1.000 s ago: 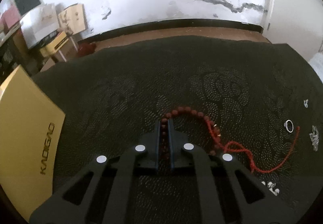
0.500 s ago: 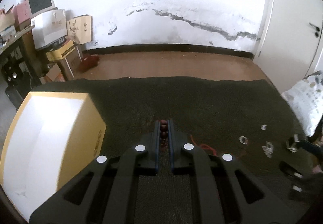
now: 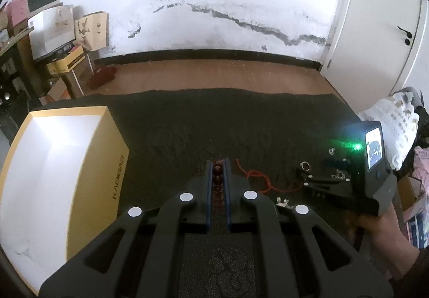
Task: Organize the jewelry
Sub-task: 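Lower the right tool onto the silver ring and close it, then carry the bracelet in the left tool while the right tool carries the ring to the white box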
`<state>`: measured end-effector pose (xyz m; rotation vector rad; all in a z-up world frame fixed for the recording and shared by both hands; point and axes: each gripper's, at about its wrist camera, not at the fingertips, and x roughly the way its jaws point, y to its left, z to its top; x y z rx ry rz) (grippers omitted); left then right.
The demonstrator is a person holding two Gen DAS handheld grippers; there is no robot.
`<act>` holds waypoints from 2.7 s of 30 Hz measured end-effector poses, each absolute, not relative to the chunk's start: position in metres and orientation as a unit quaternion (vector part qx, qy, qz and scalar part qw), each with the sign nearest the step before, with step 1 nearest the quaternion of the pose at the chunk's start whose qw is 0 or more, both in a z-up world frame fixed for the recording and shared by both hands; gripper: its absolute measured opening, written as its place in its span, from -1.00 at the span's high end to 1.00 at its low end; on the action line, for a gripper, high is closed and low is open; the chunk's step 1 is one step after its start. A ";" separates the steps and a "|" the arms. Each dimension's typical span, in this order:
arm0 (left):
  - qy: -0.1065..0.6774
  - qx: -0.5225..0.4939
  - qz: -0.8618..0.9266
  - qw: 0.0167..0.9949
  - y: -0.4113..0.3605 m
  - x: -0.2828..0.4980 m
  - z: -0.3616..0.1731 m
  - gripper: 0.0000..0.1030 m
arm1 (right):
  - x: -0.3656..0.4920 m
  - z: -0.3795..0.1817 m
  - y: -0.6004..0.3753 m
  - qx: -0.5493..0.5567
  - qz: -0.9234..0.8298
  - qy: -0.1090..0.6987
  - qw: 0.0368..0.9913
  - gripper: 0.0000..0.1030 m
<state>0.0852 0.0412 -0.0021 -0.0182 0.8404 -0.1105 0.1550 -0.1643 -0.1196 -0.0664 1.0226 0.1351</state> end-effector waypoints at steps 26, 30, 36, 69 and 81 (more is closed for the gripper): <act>0.420 0.003 -0.050 0.906 0.037 0.087 -0.011 0.86 | 0.131 -0.072 -0.145 -0.039 0.088 0.459 0.883 0.64; 0.413 0.005 -0.049 0.909 0.038 0.082 -0.002 0.86 | 0.112 -0.035 -0.135 -0.039 0.103 0.425 0.899 0.64; 0.399 -0.006 -0.036 0.916 0.057 0.071 0.019 0.86 | 0.085 0.015 -0.112 -0.033 0.137 0.388 0.911 0.64; 0.425 -0.074 0.150 0.889 0.312 0.020 -0.009 0.86 | 0.034 0.062 0.163 -0.091 0.302 0.350 0.882 0.64; 0.457 -0.063 0.147 0.875 0.322 0.028 -0.033 0.86 | 0.037 0.056 0.170 -0.092 0.302 0.355 0.880 0.64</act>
